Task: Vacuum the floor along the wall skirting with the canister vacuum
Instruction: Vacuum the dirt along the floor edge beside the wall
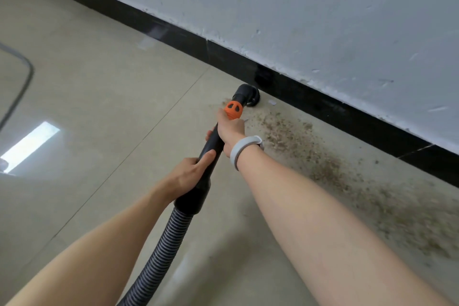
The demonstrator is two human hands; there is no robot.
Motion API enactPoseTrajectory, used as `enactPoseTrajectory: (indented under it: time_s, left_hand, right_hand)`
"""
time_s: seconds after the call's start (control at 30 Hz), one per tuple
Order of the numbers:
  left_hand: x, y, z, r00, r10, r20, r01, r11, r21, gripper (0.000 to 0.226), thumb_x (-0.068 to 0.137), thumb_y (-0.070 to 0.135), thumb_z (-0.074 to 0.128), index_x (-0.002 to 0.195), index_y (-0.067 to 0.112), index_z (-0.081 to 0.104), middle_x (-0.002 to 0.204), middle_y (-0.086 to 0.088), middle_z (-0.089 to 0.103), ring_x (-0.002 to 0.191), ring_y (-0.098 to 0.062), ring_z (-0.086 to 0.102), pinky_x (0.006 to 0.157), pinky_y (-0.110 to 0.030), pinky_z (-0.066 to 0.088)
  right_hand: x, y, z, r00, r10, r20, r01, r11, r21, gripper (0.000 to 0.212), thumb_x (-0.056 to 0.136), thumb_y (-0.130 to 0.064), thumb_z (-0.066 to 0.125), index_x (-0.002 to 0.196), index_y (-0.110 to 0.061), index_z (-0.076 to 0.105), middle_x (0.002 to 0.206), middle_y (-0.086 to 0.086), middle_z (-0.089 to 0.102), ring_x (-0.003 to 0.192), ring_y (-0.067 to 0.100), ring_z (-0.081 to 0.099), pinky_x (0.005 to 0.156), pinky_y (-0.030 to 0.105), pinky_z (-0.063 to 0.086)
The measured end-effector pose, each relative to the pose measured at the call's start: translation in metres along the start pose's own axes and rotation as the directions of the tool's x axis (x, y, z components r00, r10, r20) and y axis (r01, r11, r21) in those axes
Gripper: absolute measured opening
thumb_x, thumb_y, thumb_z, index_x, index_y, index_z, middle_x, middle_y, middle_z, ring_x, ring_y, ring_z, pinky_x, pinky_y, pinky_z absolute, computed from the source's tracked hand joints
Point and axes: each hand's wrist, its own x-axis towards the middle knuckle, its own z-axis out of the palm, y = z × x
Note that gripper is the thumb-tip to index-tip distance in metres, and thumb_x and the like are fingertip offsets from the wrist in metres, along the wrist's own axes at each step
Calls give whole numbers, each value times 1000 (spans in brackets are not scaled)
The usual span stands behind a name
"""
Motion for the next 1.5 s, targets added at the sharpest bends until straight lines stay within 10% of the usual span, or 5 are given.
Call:
enactPoseTrajectory:
  time_s: [0.33,0.5,0.83,1.33,1.5]
  left_hand:
    - [5,11,46,992,65,107,-75,993,91,61,94,56,34,78,4,63,91,-19,70,83,-28,64,86,-36,49]
    - [4,15,43,983,78,165,-97,989,109,59,93,58,36,72,9,62,89,-19,70,80,-29,65,88,-39,52]
    - [-10,29,71,960,109,259,-151,978,147,58,94,56,36,73,9,61,84,-14,69,81,-26,65,85,-33,50]
    - [-21,20,36,980,174,-97,-167,983,76,42,99,39,37,76,7,53,63,-2,66,62,-18,61,69,-31,48]
    - [-22,-7,6,970,88,-226,-87,996,15,42,99,38,36,74,8,53,66,-4,66,62,-18,59,61,-26,44]
  right_hand:
    - [-7,7,-54,991,23,-135,-19,999,34,51,92,-34,53,134,-12,36,74,12,58,42,21,57,48,26,50]
    - [7,24,-59,979,29,-200,-10,996,94,83,67,-57,55,135,-15,31,122,16,58,107,36,60,93,49,50]
    - [-14,26,-105,937,17,-348,9,997,72,69,93,-46,48,144,-11,18,136,10,46,119,33,51,98,40,44]
    - [-11,7,-33,994,-22,-107,19,1000,-24,78,85,-53,56,144,-15,20,129,13,53,113,35,58,96,49,48]
    - [-7,10,13,998,2,65,-1,1000,-20,45,93,-36,54,126,-14,34,70,7,52,58,23,57,72,40,54]
